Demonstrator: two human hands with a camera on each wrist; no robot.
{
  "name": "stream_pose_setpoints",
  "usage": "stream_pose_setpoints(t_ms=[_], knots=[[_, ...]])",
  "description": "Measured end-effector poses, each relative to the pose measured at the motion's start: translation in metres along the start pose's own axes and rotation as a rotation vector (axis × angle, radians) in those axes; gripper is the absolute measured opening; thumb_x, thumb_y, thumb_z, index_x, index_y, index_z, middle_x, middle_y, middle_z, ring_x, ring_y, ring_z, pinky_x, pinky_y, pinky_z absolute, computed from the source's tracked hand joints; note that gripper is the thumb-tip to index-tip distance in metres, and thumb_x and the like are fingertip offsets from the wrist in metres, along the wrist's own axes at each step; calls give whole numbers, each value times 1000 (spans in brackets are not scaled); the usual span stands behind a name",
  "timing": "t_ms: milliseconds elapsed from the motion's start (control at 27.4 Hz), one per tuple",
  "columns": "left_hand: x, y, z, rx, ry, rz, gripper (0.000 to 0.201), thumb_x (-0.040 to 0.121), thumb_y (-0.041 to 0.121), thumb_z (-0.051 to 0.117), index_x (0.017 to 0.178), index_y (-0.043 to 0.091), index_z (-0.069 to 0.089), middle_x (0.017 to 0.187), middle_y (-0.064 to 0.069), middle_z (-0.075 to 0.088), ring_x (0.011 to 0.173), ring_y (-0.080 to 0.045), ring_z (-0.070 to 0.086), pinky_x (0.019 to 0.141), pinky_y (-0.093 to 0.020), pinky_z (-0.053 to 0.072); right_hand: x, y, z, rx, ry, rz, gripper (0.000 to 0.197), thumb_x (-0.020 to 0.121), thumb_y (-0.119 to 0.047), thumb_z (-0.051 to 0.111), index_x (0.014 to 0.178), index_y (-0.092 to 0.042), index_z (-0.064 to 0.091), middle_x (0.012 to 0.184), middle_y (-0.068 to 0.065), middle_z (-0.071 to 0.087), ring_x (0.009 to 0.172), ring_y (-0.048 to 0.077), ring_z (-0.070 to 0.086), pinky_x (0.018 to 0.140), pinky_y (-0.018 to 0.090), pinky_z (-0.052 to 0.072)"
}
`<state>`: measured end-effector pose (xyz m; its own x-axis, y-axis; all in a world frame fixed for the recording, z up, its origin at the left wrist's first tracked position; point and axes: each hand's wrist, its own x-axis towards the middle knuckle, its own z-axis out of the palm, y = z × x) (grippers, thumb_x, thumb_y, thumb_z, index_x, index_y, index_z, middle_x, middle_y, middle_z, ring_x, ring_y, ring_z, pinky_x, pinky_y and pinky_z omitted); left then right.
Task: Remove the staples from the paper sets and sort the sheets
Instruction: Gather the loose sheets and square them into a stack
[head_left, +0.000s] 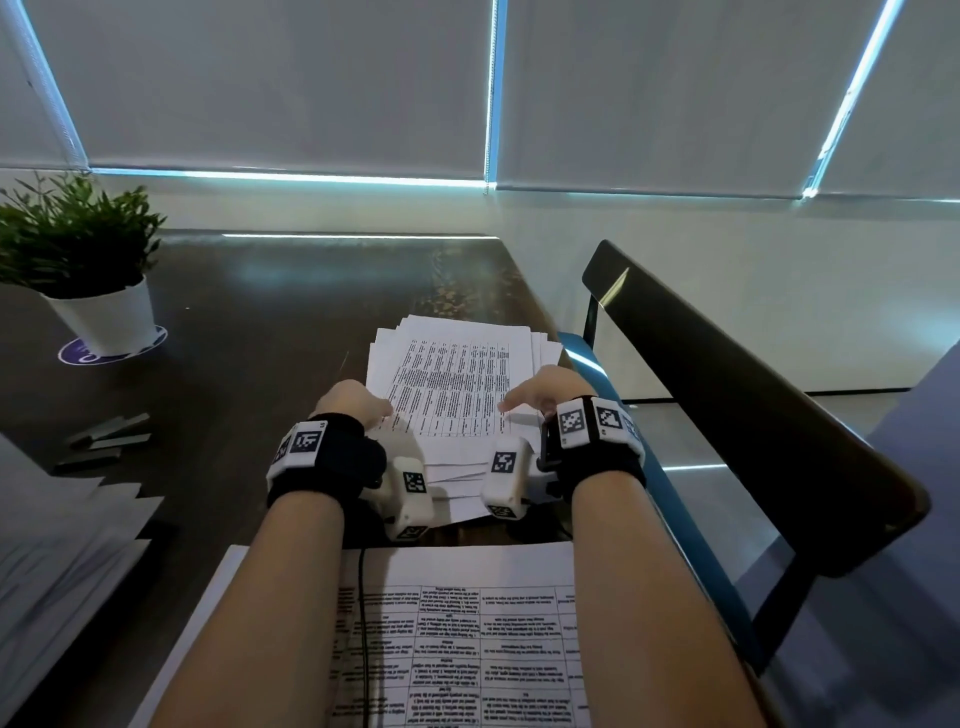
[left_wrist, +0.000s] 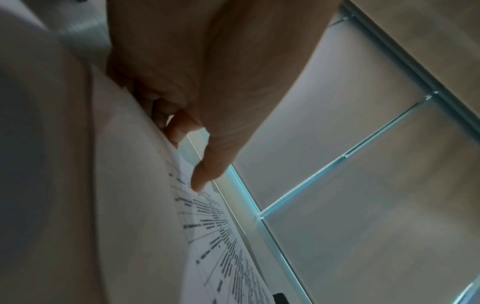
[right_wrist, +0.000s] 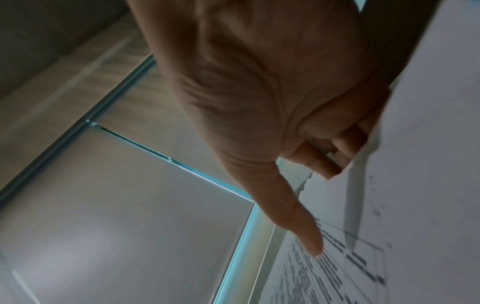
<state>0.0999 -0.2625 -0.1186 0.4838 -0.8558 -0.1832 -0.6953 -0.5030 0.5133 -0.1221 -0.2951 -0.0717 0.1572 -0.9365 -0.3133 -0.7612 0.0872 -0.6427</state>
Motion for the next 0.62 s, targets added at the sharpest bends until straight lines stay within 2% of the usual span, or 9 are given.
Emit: stream_pose_setpoints(t_ms=[73, 146, 292, 329, 439, 512, 585, 621], knots=[[1, -1, 0, 4, -14, 1, 33, 90, 31, 61, 99, 0, 60, 116, -18, 62, 106, -34, 57, 83, -34, 43, 2, 1, 3, -38, -21, 1, 35, 89, -14, 70, 119, 2, 61, 108, 10, 59, 106, 27, 58, 87, 32, 47], [0, 0, 1, 15, -23, 6, 40, 92, 33, 59, 109, -3, 60, 117, -17, 61, 109, -33, 56, 81, -32, 41, 2, 0, 4, -78, -10, 12, 40, 88, -14, 71, 123, 2, 60, 126, 14, 60, 119, 31, 56, 99, 36, 47], [-1, 8, 2, 11, -25, 12, 45, 92, 32, 61, 116, -5, 58, 118, -18, 61, 109, -32, 57, 78, -31, 40, 2, -4, -2, -61, 12, 4, 39, 90, -14, 69, 124, 4, 59, 126, 17, 61, 117, 31, 58, 86, 33, 46], [0, 8, 3, 2, -14, 14, 45, 91, 32, 61, 116, -6, 58, 119, -19, 61, 110, -33, 56, 79, -32, 41, 2, -4, -3, -59, 14, 12, 40, 90, -14, 69, 124, 5, 58, 126, 19, 60, 117, 31, 58, 87, 34, 45], [1, 4, 3, 33, 36, -13, 49, 91, 37, 59, 119, -3, 57, 126, -19, 56, 118, -36, 50, 93, -36, 41, 2, -5, -5, -64, 16, 9, 41, 91, -15, 69, 124, 6, 58, 113, 18, 60, 102, 29, 57, 86, 34, 45], [3, 2, 2, 49, 34, -11, 49, 91, 39, 58, 117, -2, 57, 124, -18, 56, 117, -37, 49, 96, -38, 41, 3, -4, -7, -51, 13, 24, 41, 91, -17, 69, 124, 5, 58, 116, 19, 61, 94, 27, 53, 84, 33, 44], [2, 3, 1, 8, 1, 19, 41, 92, 35, 58, 108, -3, 59, 108, -16, 59, 107, -35, 55, 87, -36, 43, 2, -3, -7, -26, 31, 20, 41, 90, -16, 70, 123, 5, 58, 123, 19, 61, 93, 26, 53, 81, 32, 44], [1, 4, 0, -15, -6, 29, 36, 92, 32, 58, 101, -3, 59, 99, -15, 58, 96, -33, 57, 78, -33, 44, 2, -3, -8, -4, 44, 17, 39, 89, -15, 71, 121, 4, 59, 122, 18, 61, 92, 26, 53, 80, 31, 43]])
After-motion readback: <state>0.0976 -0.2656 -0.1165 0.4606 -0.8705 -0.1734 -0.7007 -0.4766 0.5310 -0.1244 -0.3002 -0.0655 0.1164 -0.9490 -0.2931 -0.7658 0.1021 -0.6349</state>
